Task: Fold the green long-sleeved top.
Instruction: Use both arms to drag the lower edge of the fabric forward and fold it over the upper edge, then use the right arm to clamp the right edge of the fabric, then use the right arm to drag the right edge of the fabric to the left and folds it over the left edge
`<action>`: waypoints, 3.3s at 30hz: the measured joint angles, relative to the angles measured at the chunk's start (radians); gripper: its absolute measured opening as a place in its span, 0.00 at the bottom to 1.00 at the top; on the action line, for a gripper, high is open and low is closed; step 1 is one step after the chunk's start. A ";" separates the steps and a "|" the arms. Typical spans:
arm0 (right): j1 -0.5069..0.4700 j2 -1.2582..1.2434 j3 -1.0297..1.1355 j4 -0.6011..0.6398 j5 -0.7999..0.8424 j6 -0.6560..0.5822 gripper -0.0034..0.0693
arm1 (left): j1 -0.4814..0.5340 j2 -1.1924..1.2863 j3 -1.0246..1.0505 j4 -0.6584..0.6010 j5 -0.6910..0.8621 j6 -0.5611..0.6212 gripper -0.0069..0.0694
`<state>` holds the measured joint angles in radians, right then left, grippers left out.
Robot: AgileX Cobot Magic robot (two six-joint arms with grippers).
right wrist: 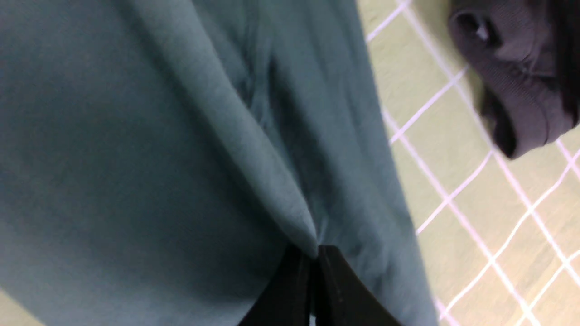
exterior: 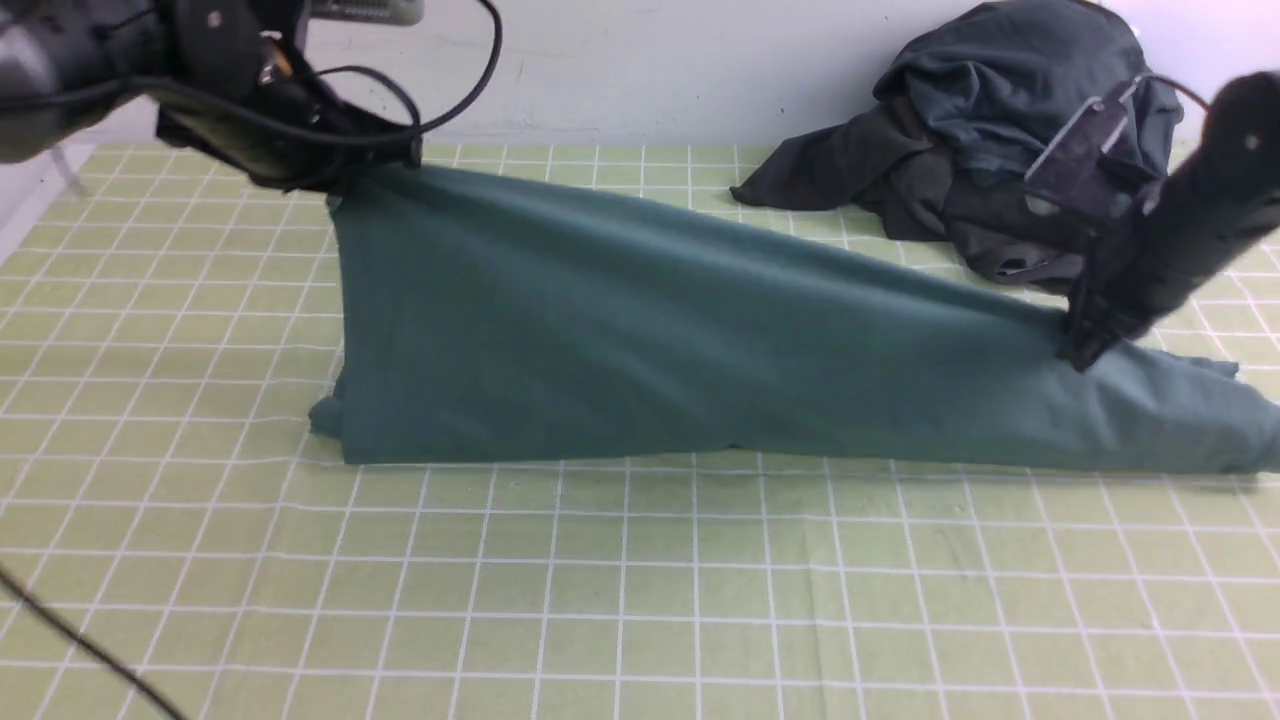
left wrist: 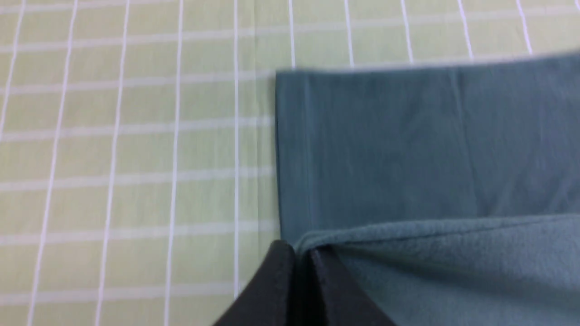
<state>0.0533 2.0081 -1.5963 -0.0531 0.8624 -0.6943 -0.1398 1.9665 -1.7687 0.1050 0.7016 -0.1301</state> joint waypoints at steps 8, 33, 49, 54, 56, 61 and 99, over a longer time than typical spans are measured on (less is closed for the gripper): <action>-0.011 0.237 -0.316 0.000 0.008 0.061 0.04 | 0.019 0.341 -0.376 0.013 -0.017 -0.003 0.10; -0.266 0.205 -0.368 0.034 0.366 0.612 0.55 | 0.062 0.048 -0.557 -0.062 0.534 0.368 0.17; -0.346 0.294 -0.258 0.236 0.280 0.604 0.45 | 0.072 -0.586 0.084 -0.300 0.558 0.484 0.09; -0.345 0.260 -0.252 0.238 0.293 0.530 0.09 | 0.072 -0.823 0.284 -0.263 0.558 0.479 0.09; -0.345 0.219 -0.251 0.195 0.301 0.524 0.08 | 0.072 -0.916 0.372 -0.252 0.558 0.470 0.09; -0.349 0.085 -0.271 0.095 0.303 0.593 0.08 | 0.072 -1.116 0.619 -0.255 0.524 0.408 0.09; 0.532 0.343 -0.583 0.405 -0.271 0.572 0.56 | 0.072 -1.328 1.286 -0.352 -0.079 0.346 0.09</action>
<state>0.5850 2.3513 -2.1788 0.3519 0.5910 -0.1224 -0.0679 0.6381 -0.4827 -0.2468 0.6230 0.2161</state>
